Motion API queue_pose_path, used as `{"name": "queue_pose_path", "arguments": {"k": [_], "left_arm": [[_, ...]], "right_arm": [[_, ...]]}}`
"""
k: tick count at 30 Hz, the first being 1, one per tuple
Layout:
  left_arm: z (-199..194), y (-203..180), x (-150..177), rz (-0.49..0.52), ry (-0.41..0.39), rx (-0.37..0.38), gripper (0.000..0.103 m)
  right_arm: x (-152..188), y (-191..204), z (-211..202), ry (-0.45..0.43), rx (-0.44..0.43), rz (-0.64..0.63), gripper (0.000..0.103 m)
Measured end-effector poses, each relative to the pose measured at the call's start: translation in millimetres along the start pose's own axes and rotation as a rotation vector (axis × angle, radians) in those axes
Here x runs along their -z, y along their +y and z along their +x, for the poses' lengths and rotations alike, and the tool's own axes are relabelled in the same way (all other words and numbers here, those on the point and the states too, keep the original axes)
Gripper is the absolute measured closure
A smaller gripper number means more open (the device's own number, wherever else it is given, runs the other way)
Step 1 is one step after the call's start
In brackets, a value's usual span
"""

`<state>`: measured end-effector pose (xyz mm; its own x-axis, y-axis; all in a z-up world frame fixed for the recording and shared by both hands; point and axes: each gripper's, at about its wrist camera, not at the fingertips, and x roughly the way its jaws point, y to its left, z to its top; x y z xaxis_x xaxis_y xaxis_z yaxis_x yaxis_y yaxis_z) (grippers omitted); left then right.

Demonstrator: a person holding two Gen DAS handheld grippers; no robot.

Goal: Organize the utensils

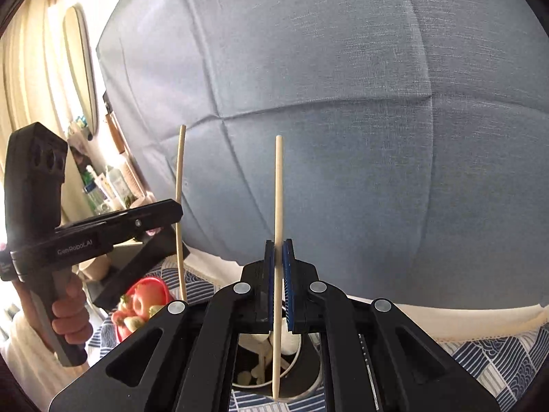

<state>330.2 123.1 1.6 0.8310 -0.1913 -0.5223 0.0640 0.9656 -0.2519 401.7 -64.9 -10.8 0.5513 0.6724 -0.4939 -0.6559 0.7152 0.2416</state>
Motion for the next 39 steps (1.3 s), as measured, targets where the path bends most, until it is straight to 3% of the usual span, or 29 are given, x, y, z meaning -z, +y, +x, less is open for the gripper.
{"name": "queue_pose_path", "arguments": {"k": [10,21,22,24,25,26,27,28,31,34,36,39], "left_arm": [[25.6,-8.5,16.7,-0.021,0.002,0.045,0.098],[30.8,-5.4,46.0,-0.025,0.062,0.021,0.097],[28.6,-6.0,48.2,-0.020,0.063,0.018,0.095],[20.5,-8.8,52.2,0.013,0.061,0.002,0.075],[15.6,-10.7,54.4,0.031,0.055,-0.013,0.057],[11.5,-10.0,56.8,0.040,0.051,-0.022,0.047],[7.2,-9.1,58.4,0.038,0.050,-0.029,0.045],[3.3,-7.1,59.7,0.030,0.053,-0.036,0.041],[-8.6,-6.4,63.4,0.041,0.057,-0.082,0.031],[-24.7,-10.2,70.1,0.060,0.047,-0.126,0.011],[-34.6,-12.2,74.4,0.057,0.041,-0.160,0.005],[-49.3,-14.7,81.6,0.020,0.039,-0.204,0.006]], "right_arm": [[9.4,-8.2,15.0,-0.062,-0.020,0.058,0.098],[37.1,-11.1,17.4,0.016,0.003,0.024,0.095],[39.2,-10.2,14.4,0.019,0.008,0.014,0.095],[43.0,-8.2,6.1,0.032,0.015,-0.012,0.092],[44.6,-6.9,0.8,0.037,0.027,-0.029,0.087],[46.2,-5.6,-4.8,0.035,0.043,-0.044,0.070],[48.1,-4.5,-11.6,0.028,0.062,-0.055,0.052],[50.3,-3.3,-18.0,0.023,0.079,-0.063,0.046],[59.4,-3.6,-35.7,0.036,0.102,-0.074,0.039],[71.1,-1.7,-51.5,0.048,0.133,-0.074,0.024],[78.2,-0.4,-60.8,0.064,0.147,-0.071,0.016],[88.7,2.3,-74.9,0.083,0.170,-0.058,0.016]]}}
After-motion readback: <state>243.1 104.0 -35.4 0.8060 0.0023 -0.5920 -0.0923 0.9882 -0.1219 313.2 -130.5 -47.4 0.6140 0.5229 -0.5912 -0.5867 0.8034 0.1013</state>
